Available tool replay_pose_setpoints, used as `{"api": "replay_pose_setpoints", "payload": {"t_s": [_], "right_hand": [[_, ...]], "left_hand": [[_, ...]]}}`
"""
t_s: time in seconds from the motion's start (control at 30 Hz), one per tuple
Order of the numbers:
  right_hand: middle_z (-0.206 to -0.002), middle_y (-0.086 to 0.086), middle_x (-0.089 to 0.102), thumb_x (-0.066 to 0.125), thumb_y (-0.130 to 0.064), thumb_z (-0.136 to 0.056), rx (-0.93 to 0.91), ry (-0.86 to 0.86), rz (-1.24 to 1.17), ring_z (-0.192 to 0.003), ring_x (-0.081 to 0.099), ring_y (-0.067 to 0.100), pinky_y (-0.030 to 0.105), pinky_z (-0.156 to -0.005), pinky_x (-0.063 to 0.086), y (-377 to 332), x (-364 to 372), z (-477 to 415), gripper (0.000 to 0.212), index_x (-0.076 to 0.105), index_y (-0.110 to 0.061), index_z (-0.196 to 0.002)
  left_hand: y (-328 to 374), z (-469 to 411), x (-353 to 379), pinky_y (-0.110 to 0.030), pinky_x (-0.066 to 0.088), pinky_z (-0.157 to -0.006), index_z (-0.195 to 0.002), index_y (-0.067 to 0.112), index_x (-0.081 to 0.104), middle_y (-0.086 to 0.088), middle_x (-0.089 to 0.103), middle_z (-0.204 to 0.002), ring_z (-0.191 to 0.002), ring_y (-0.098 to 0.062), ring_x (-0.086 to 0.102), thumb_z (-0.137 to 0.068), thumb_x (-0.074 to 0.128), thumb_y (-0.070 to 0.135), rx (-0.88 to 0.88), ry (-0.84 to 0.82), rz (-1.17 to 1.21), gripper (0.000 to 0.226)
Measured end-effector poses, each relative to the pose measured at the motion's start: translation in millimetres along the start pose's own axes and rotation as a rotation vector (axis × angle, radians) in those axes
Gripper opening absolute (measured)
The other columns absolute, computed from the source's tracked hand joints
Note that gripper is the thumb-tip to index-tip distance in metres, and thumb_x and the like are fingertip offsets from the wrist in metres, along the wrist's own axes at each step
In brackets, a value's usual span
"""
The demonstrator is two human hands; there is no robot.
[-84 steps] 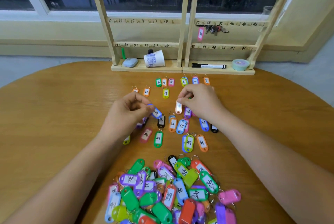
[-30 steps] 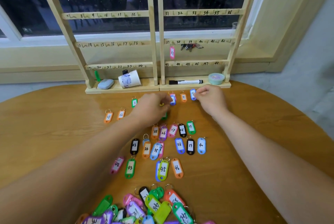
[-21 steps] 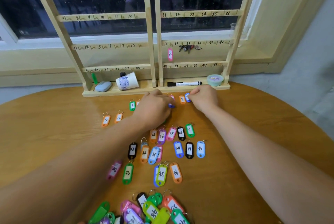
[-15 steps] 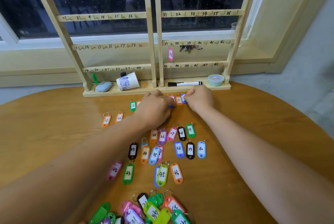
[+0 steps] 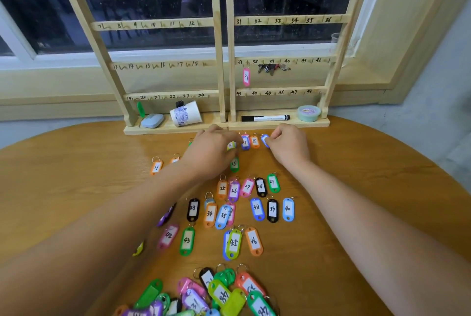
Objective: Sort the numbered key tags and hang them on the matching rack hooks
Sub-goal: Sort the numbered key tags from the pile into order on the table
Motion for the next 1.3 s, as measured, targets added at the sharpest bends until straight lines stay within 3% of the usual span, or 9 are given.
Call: {"api": "replay_pose_setpoints", "payload": {"t_s": [0.13, 0.27, 0.37, 0.5, 0.63, 0.7, 0.97, 1.1, 1.3], "right_hand": [[-0.076, -0.008, 0.068, 0.078, -0.028, -0.092, -0.029, 0.008, -0.004, -0.081, 0.067, 0.018, 0.032, -0.064, 0.052, 2, -8, 6, 0.023, 0.068, -0.021, -0.073], [-0.076, -0.012, 0.066, 0.072, -0.029, -0.099, -0.04, -0.04, -0.067, -0.078, 0.064, 0.012, 0.025, -0.059, 0.038, 4, -31, 25, 0.02, 0.071, -0.022, -0.081], [-0.073, -0.013, 0.065, 0.071, -0.028, -0.099, -0.016, -0.075, -0.111, -0.073, 0.06, 0.008, 0.026, -0.059, 0.037, 10, -50, 50, 0.013, 0.074, -0.024, -0.087], [-0.082, -0.011, 0.071, 0.071, -0.025, -0.098, -0.038, -0.122, -0.176, -0.078, 0.063, 0.005, 0.022, -0.062, 0.041, 11, -69, 96, 0.011, 0.077, -0.027, -0.09], [-0.081, -0.012, 0.07, 0.073, -0.021, -0.097, -0.1, -0.178, -0.228, -0.07, 0.058, -0.003, 0.011, -0.06, 0.043, 6, -79, 140, 0.013, 0.077, -0.027, -0.086], [-0.079, -0.012, 0.07, 0.074, -0.018, -0.096, -0.151, -0.233, -0.256, -0.068, 0.056, -0.001, 0.016, -0.062, 0.043, 3, -79, 161, 0.015, 0.076, -0.027, -0.084], [-0.087, -0.012, 0.071, 0.08, -0.019, -0.092, -0.271, -0.513, -0.221, -0.076, 0.059, 0.004, 0.026, -0.073, 0.05, 2, -78, 234, 0.013, 0.077, -0.03, -0.087], [-0.093, -0.014, 0.068, 0.085, -0.028, -0.088, -0.341, -0.561, -0.148, -0.088, 0.063, 0.011, 0.018, -0.075, 0.049, -2, -80, 264, 0.012, 0.076, -0.034, -0.093], [-0.096, -0.012, 0.062, 0.084, -0.052, -0.084, -0.36, -0.531, -0.084, -0.09, 0.058, 0.013, 0.024, -0.076, 0.051, -10, -78, 279, 0.023, 0.07, -0.036, -0.094]], "left_hand": [[-12, 35, -24, -0.044, 0.05, -0.1, -0.127, 0.032, 0.071, 0.013, 0.073, -0.12, -0.12, -0.016, 0.058, -0.1, 0.063, 0.033, -0.017, 0.09, 0.136, 0.028], [-24, 79, -39, -0.02, 0.043, -0.088, -0.121, 0.036, 0.074, 0.031, 0.065, -0.108, -0.114, -0.005, 0.056, -0.1, 0.069, 0.024, -0.068, 0.084, 0.2, 0.025], [-29, 117, -45, -0.025, 0.048, -0.089, -0.116, 0.039, 0.075, 0.026, 0.069, -0.109, -0.107, 0.0, 0.057, -0.099, 0.07, 0.023, -0.096, 0.083, 0.233, 0.024], [-27, 165, -51, -0.01, 0.044, -0.084, -0.108, 0.042, 0.076, 0.028, 0.071, -0.103, -0.106, 0.005, 0.061, -0.097, 0.075, 0.028, -0.148, 0.053, 0.329, 0.018], [-21, 205, -50, -0.014, 0.049, -0.083, -0.106, 0.043, 0.078, 0.032, 0.071, -0.104, -0.097, 0.003, 0.068, -0.095, 0.079, 0.032, -0.172, -0.029, 0.382, 0.015], [-18, 222, -46, -0.013, 0.048, -0.076, -0.108, 0.044, 0.078, 0.027, 0.071, -0.099, -0.092, -0.003, 0.068, -0.095, 0.079, 0.033, -0.173, -0.07, 0.396, 0.016], [-4, 257, -33, -0.023, 0.049, -0.097, -0.117, 0.043, 0.074, 0.023, 0.067, -0.121, -0.113, -0.002, 0.067, -0.094, 0.079, 0.049, -0.103, -0.127, 0.451, 0.025], [5, 258, -31, -0.018, 0.049, -0.095, -0.118, 0.047, 0.073, 0.025, 0.064, -0.123, -0.116, 0.0, 0.065, -0.09, 0.076, 0.056, -0.107, -0.153, 0.461, 0.03], [21, 249, -25, -0.017, 0.049, -0.091, -0.119, 0.049, 0.072, 0.027, 0.062, -0.119, -0.114, -0.001, 0.063, -0.091, 0.08, 0.051, -0.082, -0.167, 0.441, 0.029]]}}
Point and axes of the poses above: each hand's wrist, its own z-axis away from the middle knuckle, its own x-axis out of the palm, y = z × x, the point moved 5 cm from there along -z, towards the middle knuckle
